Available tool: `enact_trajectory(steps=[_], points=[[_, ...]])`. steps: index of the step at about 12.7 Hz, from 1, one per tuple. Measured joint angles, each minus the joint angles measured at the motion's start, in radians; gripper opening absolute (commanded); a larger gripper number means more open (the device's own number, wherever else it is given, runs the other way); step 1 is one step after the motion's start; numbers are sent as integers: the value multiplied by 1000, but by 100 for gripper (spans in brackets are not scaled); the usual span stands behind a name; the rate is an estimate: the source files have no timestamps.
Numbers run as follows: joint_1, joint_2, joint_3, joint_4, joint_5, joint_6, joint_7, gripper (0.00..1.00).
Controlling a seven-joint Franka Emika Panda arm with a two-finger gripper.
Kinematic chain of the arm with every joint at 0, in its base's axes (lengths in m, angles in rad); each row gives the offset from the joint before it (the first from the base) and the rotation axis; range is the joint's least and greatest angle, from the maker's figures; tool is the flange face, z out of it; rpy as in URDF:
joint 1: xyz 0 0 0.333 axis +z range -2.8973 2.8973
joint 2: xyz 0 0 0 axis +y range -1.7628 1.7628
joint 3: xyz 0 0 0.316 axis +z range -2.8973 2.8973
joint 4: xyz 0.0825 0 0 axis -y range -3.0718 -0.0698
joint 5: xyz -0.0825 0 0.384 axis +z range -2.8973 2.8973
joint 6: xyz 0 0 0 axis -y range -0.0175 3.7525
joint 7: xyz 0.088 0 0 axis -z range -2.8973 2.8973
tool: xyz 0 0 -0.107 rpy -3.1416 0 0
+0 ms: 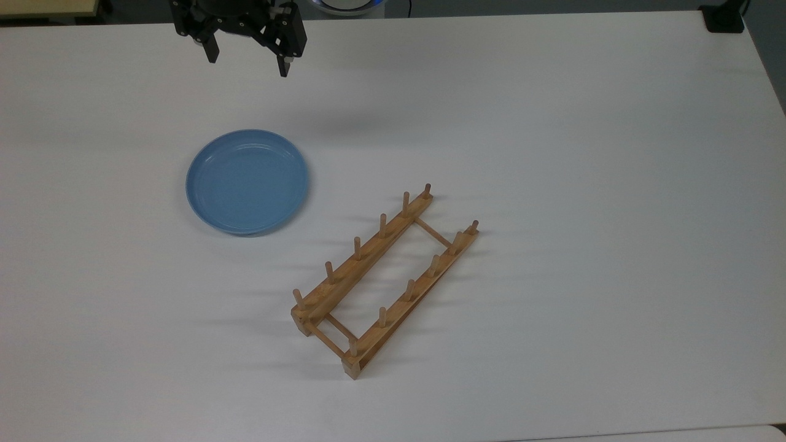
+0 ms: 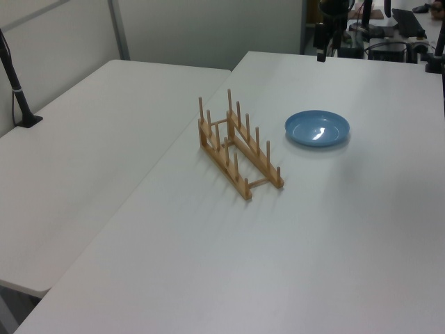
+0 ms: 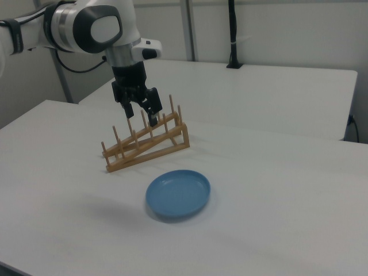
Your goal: Place plate in plate rack
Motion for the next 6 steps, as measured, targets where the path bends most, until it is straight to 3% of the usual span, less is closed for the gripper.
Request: enact_trajectory(steps=[6], points=[[-3,-1,-44,2,-8,0,-65,100]])
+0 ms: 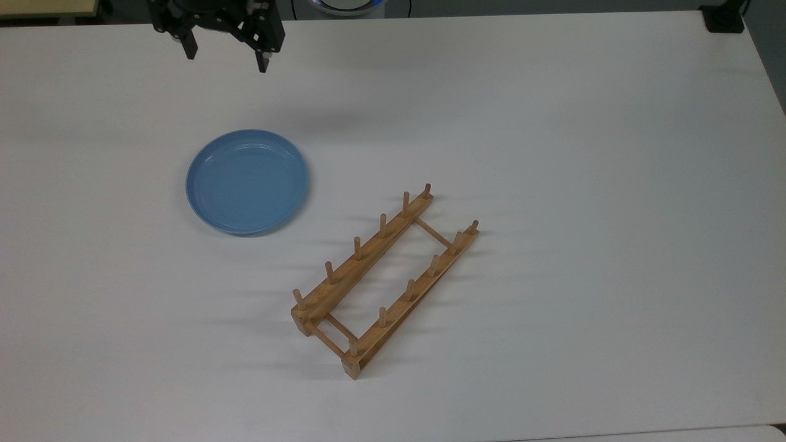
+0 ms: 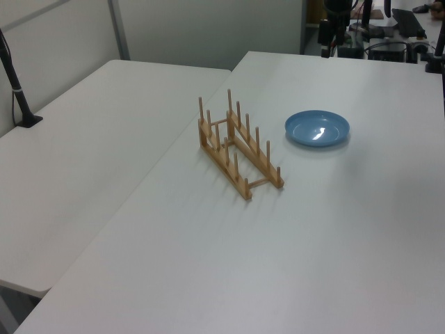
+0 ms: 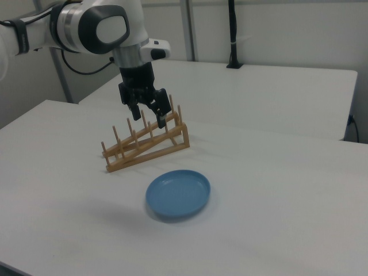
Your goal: Place plate in plate rack
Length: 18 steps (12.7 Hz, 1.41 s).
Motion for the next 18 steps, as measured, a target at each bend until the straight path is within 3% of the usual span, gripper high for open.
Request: enact_trajectory(steps=[18], points=[[2,-6,-19,4,0,-42,-1,100]])
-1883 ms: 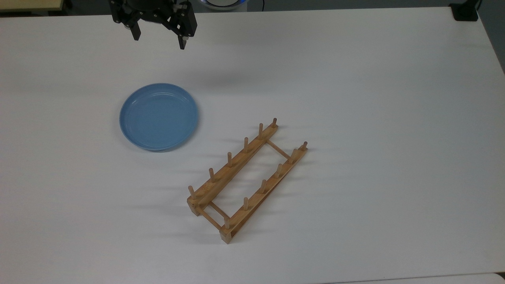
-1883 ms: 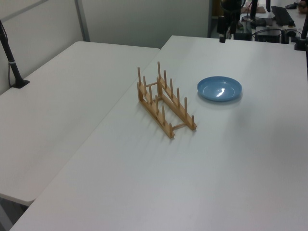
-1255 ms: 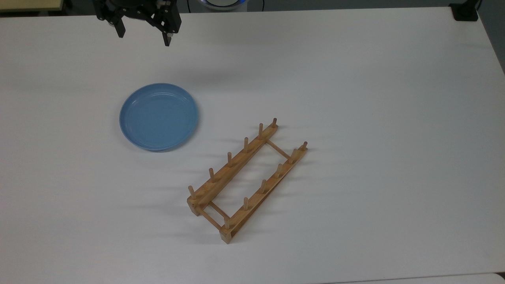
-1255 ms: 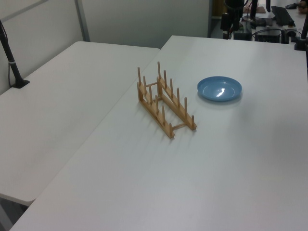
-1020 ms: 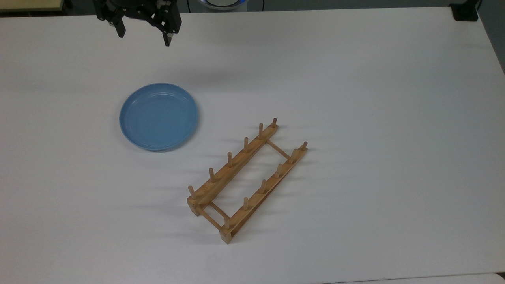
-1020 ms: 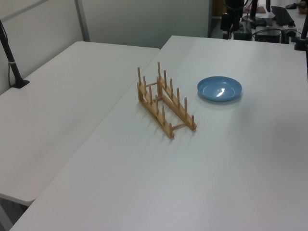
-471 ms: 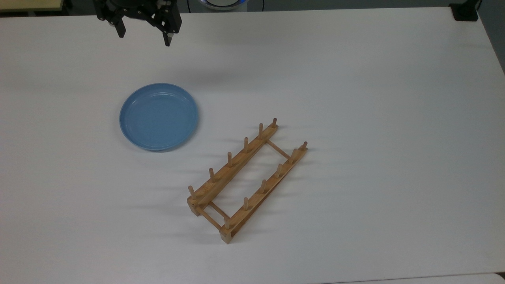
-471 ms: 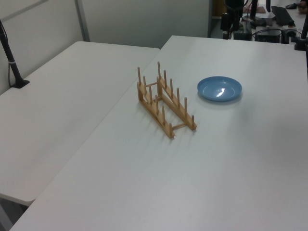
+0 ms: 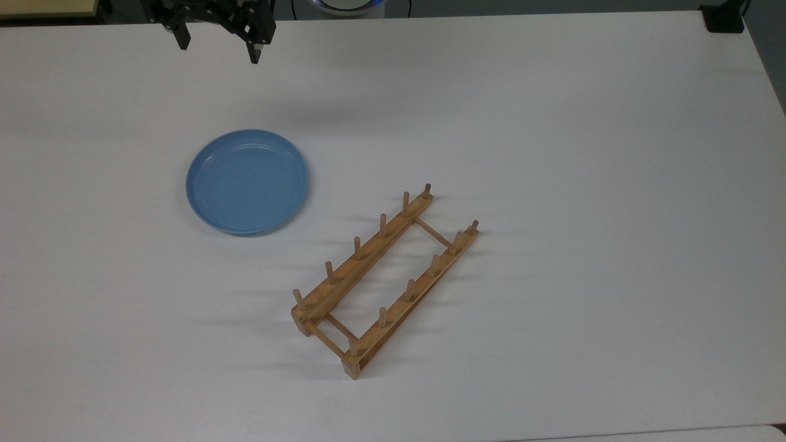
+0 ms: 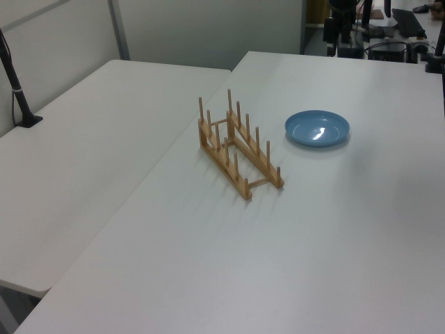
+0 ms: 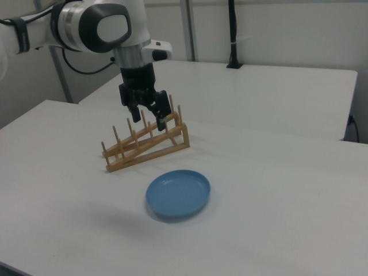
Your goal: Place plate in plate rack
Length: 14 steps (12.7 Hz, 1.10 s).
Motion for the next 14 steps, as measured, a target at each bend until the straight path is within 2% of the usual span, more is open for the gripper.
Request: enact_trajectory(steps=[14], points=[[10,4,5,-3,0,-13,0,100]])
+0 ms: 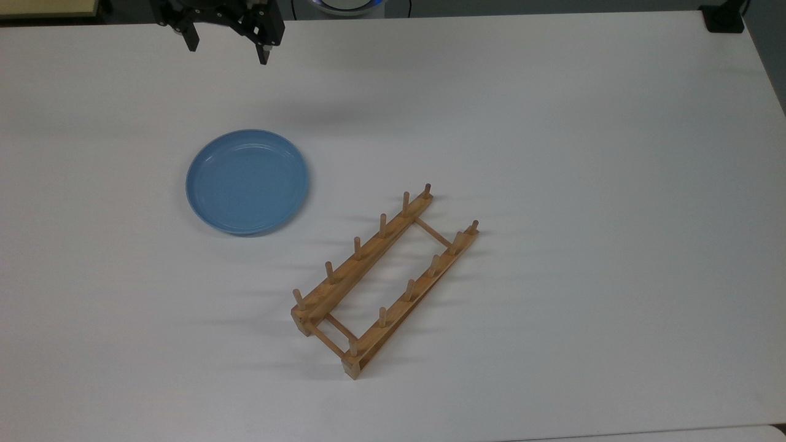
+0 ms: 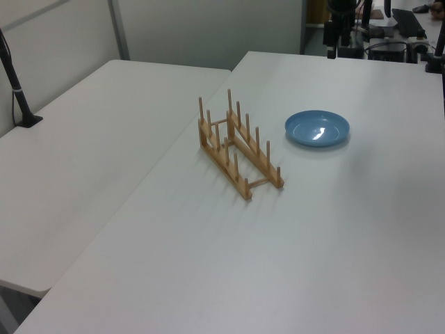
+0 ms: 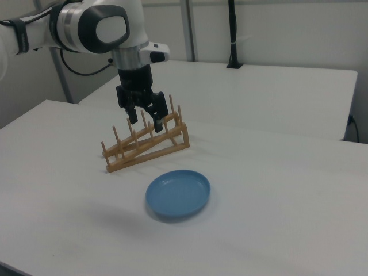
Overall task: Place plate in plate rack
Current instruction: 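Move the gripper over the blue plate's rim and lower it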
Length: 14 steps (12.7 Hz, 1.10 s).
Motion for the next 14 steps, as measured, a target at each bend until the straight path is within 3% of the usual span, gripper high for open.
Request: enact_trajectory(steps=[14], points=[[-2,34,-5,-1,0,77,-24,97]])
